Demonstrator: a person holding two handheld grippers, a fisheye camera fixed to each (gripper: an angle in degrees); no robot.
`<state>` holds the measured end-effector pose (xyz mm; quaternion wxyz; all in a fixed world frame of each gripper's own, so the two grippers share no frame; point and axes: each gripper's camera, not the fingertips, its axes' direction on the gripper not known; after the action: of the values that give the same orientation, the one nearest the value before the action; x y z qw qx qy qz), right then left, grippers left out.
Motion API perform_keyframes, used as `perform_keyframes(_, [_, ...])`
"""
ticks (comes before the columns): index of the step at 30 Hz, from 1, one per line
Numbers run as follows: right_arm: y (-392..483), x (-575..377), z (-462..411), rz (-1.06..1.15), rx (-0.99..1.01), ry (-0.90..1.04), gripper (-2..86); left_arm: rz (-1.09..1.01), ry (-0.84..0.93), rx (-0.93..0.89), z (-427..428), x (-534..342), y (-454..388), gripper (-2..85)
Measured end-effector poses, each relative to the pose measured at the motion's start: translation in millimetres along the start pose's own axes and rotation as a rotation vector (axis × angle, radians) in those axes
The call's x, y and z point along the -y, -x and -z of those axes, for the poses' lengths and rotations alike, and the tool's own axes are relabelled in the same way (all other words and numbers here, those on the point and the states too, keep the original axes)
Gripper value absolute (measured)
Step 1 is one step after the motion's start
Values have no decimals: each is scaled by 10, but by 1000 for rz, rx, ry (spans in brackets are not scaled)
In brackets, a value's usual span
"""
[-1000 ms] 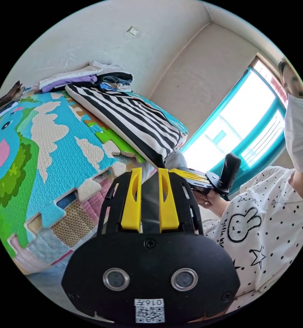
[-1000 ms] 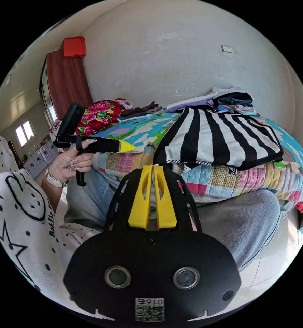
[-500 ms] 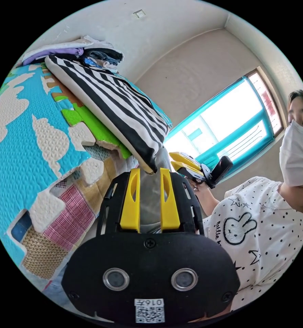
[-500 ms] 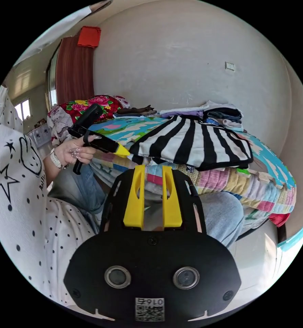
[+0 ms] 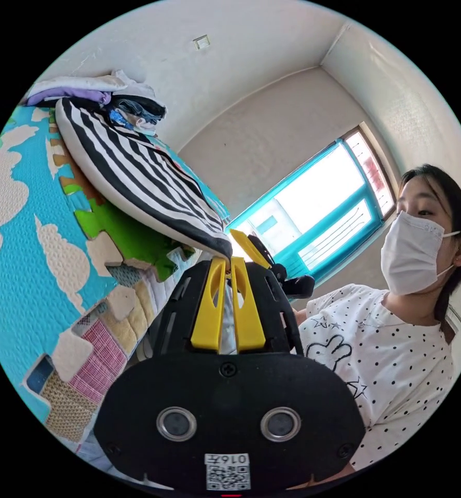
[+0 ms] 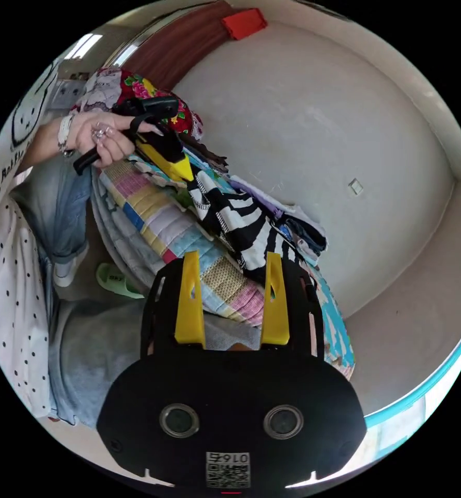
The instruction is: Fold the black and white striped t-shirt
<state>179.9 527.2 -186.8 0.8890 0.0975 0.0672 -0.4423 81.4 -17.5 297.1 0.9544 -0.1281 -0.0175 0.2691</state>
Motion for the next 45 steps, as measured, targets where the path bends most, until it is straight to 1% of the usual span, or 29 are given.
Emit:
perform_keyframes(2, [95, 207, -118, 85, -48, -39, 165, -6, -9, 5, 26, 13, -109, -8])
perform_keyframes(4, [130, 338, -178, 99, -98, -82, 147, -12, -12, 24, 42, -3, -229, -7])
perform_keyframes(6, [139, 453, -214, 119, -126, -106, 103, -20, -22, 59, 78, -76, -400, -2])
perform_keyframes(8, [77, 579, -248, 134, -74, -95, 39, -59, -16, 111, 121, -154, -575, 12])
perform_keyframes(10, [-39, 640, -266, 105, 2, -87, 28, -147, 14, 235, 156, -252, -842, 46])
perform_keyframes(12, [-195, 702, -304, 58, 94, -61, 22, -235, 54, 571, 105, -368, -1249, 109])
perform_keyframes(13, [-304, 745, -332, 21, 149, -48, 20, -257, 53, 653, 73, -391, -1350, 125])
perform_keyframes(14, [-406, 795, -366, -11, 198, -34, 19, -309, 36, 779, -12, -427, -1541, 144])
perform_keyframes(15, [-455, 822, -386, -29, 217, -28, 18, -387, 31, 847, -136, -455, -1718, 157])
perform_keyframes(17, [-649, 946, -481, -99, 302, -2, 17, -487, 46, 897, -375, -482, -1931, 166])
perform_keyframes(19, [-785, 1035, -546, -142, 353, -4, 17, -540, 48, 967, -597, -481, -2069, 167])
perform_keyframes(21, [-858, 1110, -594, -130, 381, -11, 18, -608, 6, 1079, -751, -452, -2222, 158])
perform_keyframes(22, [-873, 1147, -622, -109, 385, -13, 19, -626, -1, 1088, -769, -442, -2257, 154])
perform_keyframes(25, [-863, 1202, -744, -72, 383, 6, 24, -714, 24, 1051, -807, -427, -2382, 103])
perform_keyframes(27, [-855, 1211, -826, -64, 380, 12, 30, -767, 98, 990, -807, -444, -2420, 26])
perform_keyframes(29, [-856, 1194, -933, -60, 364, 5, 47, -755, 141, 959, -770, -435, -2420, 4])
perform_keyframes(32, [-849, 1118, -1131, -29, 323, 57, 89, -747, 173, 915, -675, -443, -2427, -6])
perform_keyframes(34, [-858, 1037, -1289, -3, 267, 124, 97, -748, 197, 907, -628, -455, -2431, -8])
perform_keyframes(36, [-931, 955, -1395, -9, 224, 152, 85, -766, 245, 873, -585, -503, -2442, -9])
perform_keyframes(39, [-1133, 916, -1428, -13, 326, 106, 54, -782, 318, 812, -560, -608, -2442, -9])
perform_keyframes(41, [-1250, 930, -1529, 22, 448, 119, 52, -753, 342, 783, -541, -670, -2402, -7])
perform_keyframes(42, [-1282, 932, -1566, 25, 476, 123, 53, -719, 340, 780, -522, -706, -2357, -5])
perform_keyframes(44, [-1527, 929, -1699, -2, 643, 101, 67, -661, 306, 781, -463, -750, -2291, 1])
perform_keyframes(45, [-1625, 929, -1728, -15, 704, 90, 77, -613, 268, 754, -402, -774, -2242, 9])
